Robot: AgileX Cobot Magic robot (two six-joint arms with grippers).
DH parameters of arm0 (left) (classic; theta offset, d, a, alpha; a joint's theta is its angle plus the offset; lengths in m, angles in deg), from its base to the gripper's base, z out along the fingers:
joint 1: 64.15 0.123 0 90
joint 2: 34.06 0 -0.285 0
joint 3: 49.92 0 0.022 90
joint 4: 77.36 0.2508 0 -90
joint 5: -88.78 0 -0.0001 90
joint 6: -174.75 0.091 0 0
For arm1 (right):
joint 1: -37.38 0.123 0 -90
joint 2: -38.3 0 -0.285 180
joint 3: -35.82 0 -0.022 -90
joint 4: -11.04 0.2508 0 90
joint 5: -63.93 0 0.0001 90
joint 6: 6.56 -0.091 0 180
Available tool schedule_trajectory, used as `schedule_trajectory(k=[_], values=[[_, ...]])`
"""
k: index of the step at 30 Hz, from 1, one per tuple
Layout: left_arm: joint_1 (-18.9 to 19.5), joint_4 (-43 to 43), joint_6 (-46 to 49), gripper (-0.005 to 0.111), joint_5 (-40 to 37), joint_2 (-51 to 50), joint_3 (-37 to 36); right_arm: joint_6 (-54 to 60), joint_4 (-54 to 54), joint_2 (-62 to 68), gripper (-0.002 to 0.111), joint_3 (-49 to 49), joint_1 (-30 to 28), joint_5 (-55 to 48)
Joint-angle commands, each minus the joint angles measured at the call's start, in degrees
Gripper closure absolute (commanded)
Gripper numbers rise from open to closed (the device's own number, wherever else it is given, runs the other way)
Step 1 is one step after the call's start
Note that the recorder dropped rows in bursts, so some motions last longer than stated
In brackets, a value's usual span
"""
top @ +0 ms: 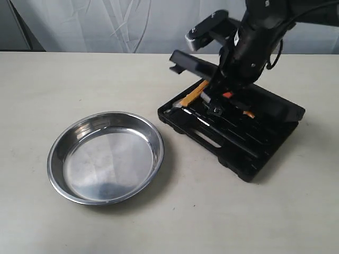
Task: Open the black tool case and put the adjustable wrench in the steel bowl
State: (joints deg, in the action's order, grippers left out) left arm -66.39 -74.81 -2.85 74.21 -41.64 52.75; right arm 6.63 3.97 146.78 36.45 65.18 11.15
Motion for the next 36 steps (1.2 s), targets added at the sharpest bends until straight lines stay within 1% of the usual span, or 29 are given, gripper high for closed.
schedule_trajectory(k=[1,4,7,15,20,22,26,29,31,32,34,36], values=[[-0.2,0.1,-0.2,0.106,0.8,-0.2,0.1,-13.8,-18.8,-4.0,0.109,0.1,-0.5,-0.6],[-0.2,0.1,-0.2,0.106,0.8,-0.2,0.1,-17.7,-27.2,-4.4,0.109,0.1,-0.5,-0.6],[-0.2,0.1,-0.2,0.106,0.8,-0.2,0.1,-21.5,-33.1,-4.3,0.109,0.1,-0.5,-0.6],[-0.2,0.1,-0.2,0.106,0.8,-0.2,0.1,-25.4,-45.7,-4.2,0.109,0.1,-0.5,-2.3],[-0.2,0.1,-0.2,0.106,0.8,-0.2,0.1,-25.7,-48.6,-4.2,0.109,0.1,-0.6,-3.1],[-0.2,0.1,-0.2,0.106,0.8,-0.2,0.1,-26.7,-49.0,-4.2,0.109,0.1,-1.9,-3.3],[-0.2,0.1,-0.2,0.106,0.9,-0.2,0.1,-31.0,-48.5,-3.5,0.109,0.1,-6.6,-3.4],[-0.2,0.1,-0.2,0.106,0.9,-0.2,0.1,-32.0,-45.1,-3.0,0.109,0.1,-10.6,-2.1],[-0.2,0.1,-0.2,0.106,0.9,-0.2,0.1,-33.2,-44.5,-3.0,0.109,0.1,-12.2,-1.7],[-0.2,0.1,-0.2,0.106,0.9,-0.2,0.1,-37.1,-45.6,-3.0,0.109,0.1,-13.7,-1.2],[-0.2,0.1,-0.2,0.106,0.9,-0.2,0.1,-41.0,-46.7,-3.0,0.109,0.1,-15.3,-0.5],[-0.2,0.1,-0.2,0.106,0.9,-0.2,0.1,-41.3,-45.5,-3.0,0.109,0.1,-15.8,0.7]])
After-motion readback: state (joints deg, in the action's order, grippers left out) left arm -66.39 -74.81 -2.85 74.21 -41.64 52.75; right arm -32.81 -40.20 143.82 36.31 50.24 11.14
